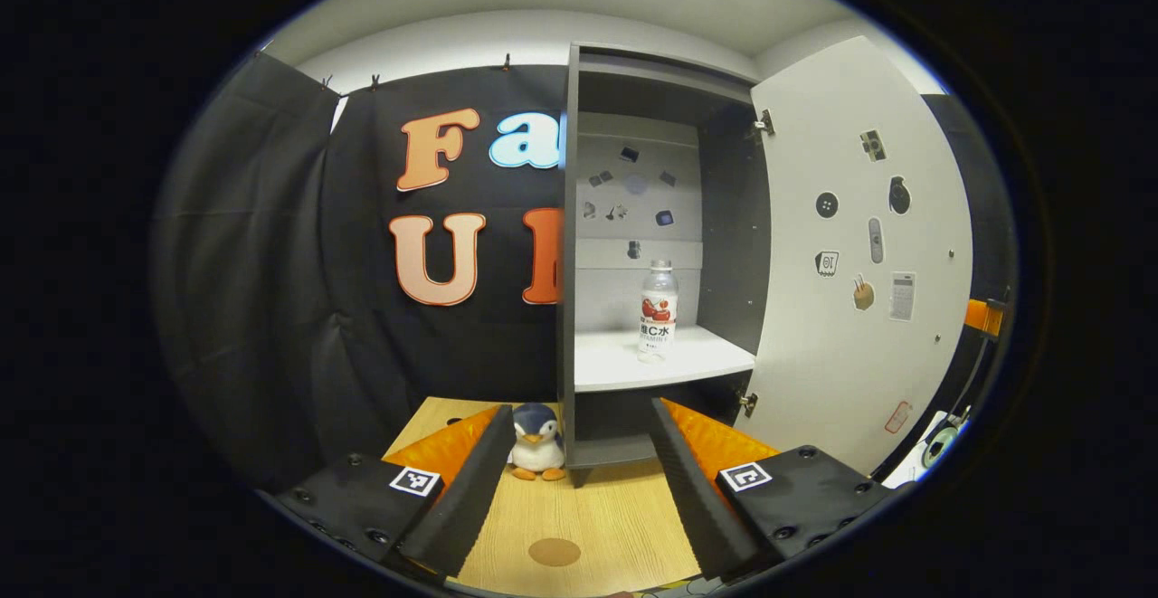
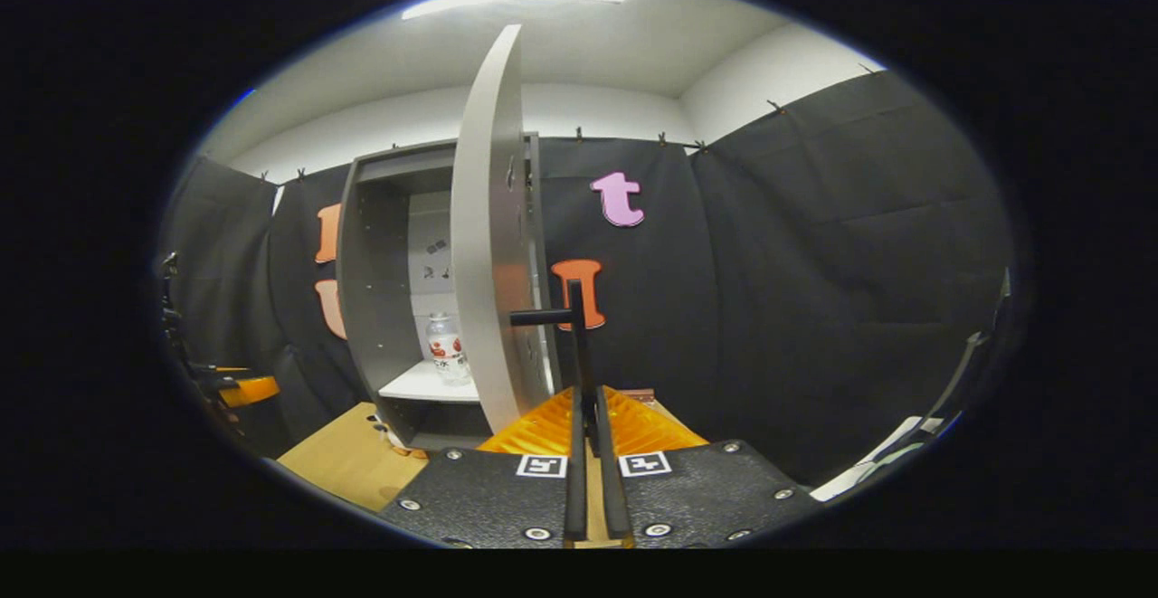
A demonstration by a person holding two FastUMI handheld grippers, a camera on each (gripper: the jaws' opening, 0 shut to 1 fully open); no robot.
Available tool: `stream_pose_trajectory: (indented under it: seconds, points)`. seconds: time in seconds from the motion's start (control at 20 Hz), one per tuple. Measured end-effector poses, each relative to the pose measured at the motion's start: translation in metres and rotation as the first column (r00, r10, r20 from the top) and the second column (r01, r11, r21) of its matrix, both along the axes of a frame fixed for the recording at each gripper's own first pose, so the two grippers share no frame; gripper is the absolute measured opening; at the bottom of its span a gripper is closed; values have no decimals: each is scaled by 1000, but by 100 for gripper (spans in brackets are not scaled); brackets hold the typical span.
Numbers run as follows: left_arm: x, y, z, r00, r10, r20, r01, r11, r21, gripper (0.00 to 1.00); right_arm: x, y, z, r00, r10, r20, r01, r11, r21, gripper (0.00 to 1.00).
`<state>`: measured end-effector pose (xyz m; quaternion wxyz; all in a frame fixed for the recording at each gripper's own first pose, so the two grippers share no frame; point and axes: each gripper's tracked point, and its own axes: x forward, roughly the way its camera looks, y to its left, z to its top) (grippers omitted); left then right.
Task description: Open the cabinet door with the right hand, grasp the bottle in the cabinet with the left hand and place it on the coaster, then close the cabinet door with the right hand.
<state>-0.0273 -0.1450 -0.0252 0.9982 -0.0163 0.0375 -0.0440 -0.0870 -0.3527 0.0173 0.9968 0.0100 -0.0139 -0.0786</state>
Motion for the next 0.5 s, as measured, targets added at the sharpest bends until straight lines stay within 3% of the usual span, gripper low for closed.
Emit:
stream_pose_trajectory:
  seconds: [0.05, 0.1, 0.45, 0.5]
  points:
    - [1, -2, 1, 1000, -2, 5, 2, 1000, -7, 96, -1, 0, 1, 1000, 1, 0, -1, 1000, 6, 0]
    - [2, -3, 4, 1000, -2, 12, 2, 1000, -11, 96, -3, 0, 0, 1000, -2, 0, 2, 1000, 6, 7]
    - [12, -13, 10, 999, -7, 44, 8, 1000, -25, 97, -42, 6, 19, 997, -55, 58, 57, 998, -32, 16]
    - [15, -15, 11, 999, -10, 45, 12, 999, -31, 97, -48, 11, 23, 996, -56, 72, 59, 997, -41, 12]
